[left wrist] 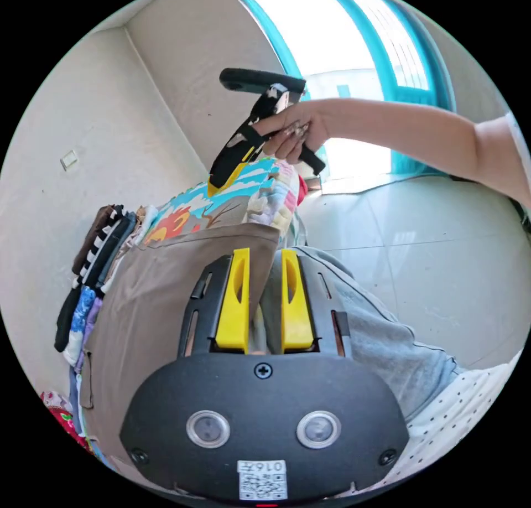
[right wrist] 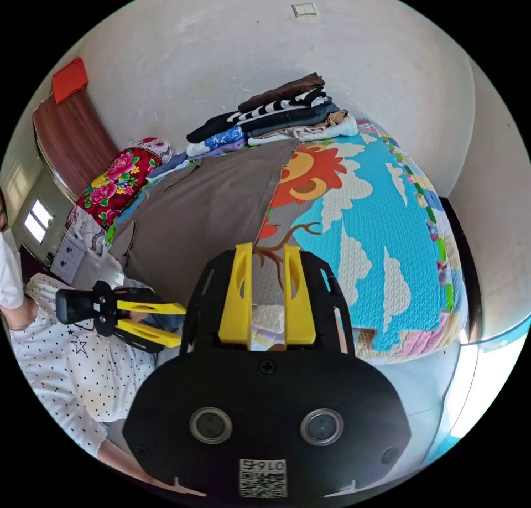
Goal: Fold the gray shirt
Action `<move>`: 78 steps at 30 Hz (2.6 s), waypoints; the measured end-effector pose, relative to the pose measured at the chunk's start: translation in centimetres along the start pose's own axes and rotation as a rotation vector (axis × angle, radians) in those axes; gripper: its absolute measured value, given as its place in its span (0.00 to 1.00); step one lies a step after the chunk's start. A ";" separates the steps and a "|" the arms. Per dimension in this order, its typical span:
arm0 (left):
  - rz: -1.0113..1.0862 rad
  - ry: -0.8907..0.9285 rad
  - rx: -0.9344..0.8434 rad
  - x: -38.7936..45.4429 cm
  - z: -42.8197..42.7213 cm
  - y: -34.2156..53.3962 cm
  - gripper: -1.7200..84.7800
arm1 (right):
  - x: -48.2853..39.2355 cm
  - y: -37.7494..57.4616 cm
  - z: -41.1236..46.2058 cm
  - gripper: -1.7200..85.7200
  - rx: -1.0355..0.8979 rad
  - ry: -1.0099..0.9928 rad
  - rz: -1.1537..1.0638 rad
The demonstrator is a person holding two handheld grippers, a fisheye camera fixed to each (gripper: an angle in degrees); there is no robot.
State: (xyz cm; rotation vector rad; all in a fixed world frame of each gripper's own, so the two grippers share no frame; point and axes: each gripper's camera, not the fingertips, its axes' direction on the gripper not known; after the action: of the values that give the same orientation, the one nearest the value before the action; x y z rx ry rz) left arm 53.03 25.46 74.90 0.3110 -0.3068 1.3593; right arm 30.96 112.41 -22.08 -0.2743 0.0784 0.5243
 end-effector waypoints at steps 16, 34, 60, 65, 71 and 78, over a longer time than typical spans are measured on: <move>-0.198 -0.026 0.090 3.2 -0.7 1.5 0.02 | 2.8 -14.2 3.3 0.11 -0.021 -0.022 -0.010; -0.059 -0.290 -0.016 7.4 1.3 1.7 0.07 | 0.1 -18.6 4.5 0.09 -0.025 -0.126 0.052; -0.501 0.551 0.299 -15.8 -3.9 11.3 0.01 | -24.5 -44.0 26.0 0.11 -0.088 0.211 -0.577; -0.542 0.577 0.325 -18.9 -3.9 12.0 0.01 | -28.9 -48.1 33.9 0.10 -0.232 0.234 -0.644; -0.552 0.627 0.332 -22.8 -2.9 12.4 0.01 | -29.9 -50.0 36.2 0.03 -0.183 0.251 -0.644; -0.579 0.689 0.316 -27.2 -0.8 12.3 0.01 | -29.7 -52.6 39.0 0.02 -0.218 0.265 -0.596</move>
State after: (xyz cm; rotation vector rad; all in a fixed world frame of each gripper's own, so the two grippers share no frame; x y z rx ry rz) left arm 35.98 3.47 64.04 0.1550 0.5437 0.8619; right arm 32.00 65.25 32.17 -0.5561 0.1897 -0.1002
